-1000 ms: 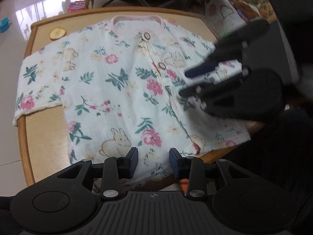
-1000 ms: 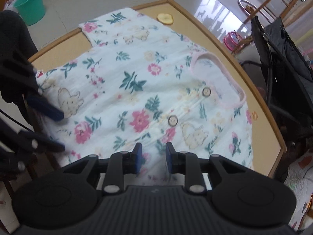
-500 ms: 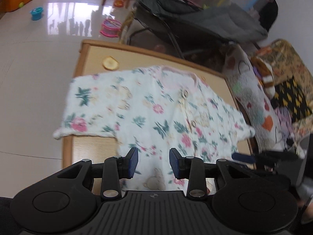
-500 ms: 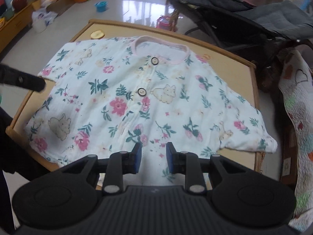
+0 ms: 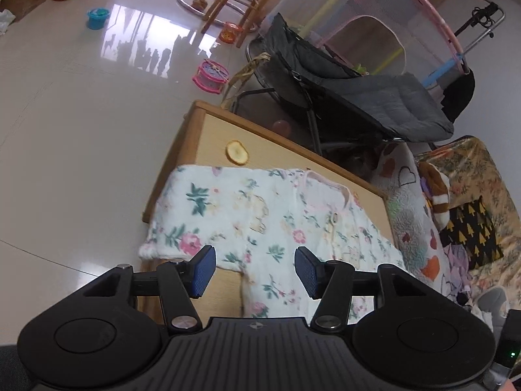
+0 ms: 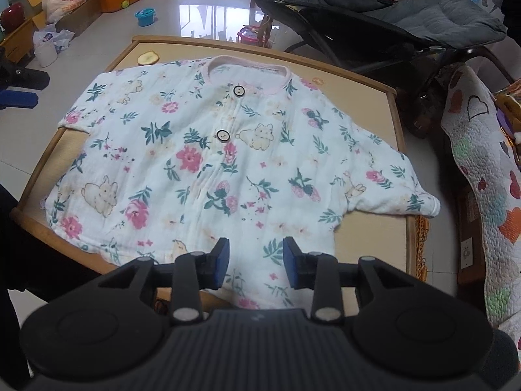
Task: Fold clothes
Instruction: 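Withdraw both tools from the flattened garment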
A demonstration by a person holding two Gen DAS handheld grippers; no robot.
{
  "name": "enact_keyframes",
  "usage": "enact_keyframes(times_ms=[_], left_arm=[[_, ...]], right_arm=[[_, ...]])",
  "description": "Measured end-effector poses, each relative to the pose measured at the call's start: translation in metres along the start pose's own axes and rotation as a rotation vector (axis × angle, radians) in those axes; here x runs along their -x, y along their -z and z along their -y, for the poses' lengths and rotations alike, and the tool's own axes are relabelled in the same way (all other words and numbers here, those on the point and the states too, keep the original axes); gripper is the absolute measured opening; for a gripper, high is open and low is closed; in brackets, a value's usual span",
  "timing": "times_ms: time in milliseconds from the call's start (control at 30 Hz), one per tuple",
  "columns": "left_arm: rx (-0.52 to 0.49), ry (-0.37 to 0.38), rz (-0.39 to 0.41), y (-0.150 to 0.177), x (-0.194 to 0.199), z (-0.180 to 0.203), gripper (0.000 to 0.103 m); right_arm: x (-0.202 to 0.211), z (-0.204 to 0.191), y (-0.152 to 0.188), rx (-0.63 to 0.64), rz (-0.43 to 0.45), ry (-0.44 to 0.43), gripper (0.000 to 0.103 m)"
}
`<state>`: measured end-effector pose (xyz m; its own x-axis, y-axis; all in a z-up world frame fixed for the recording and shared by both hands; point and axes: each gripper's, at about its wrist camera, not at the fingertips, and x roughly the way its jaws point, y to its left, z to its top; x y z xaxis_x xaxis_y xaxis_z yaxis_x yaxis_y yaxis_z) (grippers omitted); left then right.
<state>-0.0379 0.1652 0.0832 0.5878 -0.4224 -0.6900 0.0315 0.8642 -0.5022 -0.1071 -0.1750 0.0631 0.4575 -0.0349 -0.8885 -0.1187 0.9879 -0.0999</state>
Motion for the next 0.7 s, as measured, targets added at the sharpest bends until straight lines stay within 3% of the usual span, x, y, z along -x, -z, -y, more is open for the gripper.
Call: enact_keyframes(times_ms=[233, 367, 700], left_arm=[[0.020, -0.021, -0.007, -0.001, -0.005, -0.011, 0.056], [0.033, -0.013, -0.023, -0.001, -0.012, -0.021, 0.056], [0.179, 0.046, -0.028, -0.021, -0.023, -0.071, 0.056]], right_arm=[[-0.003, 0.006, 0.003, -0.112, -0.006, -0.026, 0.037], [-0.005, 0.000, 0.004, -0.096, -0.020, -0.022, 0.037], [-0.007, 0.002, 0.002, -0.091, -0.026, 0.005, 0.037]])
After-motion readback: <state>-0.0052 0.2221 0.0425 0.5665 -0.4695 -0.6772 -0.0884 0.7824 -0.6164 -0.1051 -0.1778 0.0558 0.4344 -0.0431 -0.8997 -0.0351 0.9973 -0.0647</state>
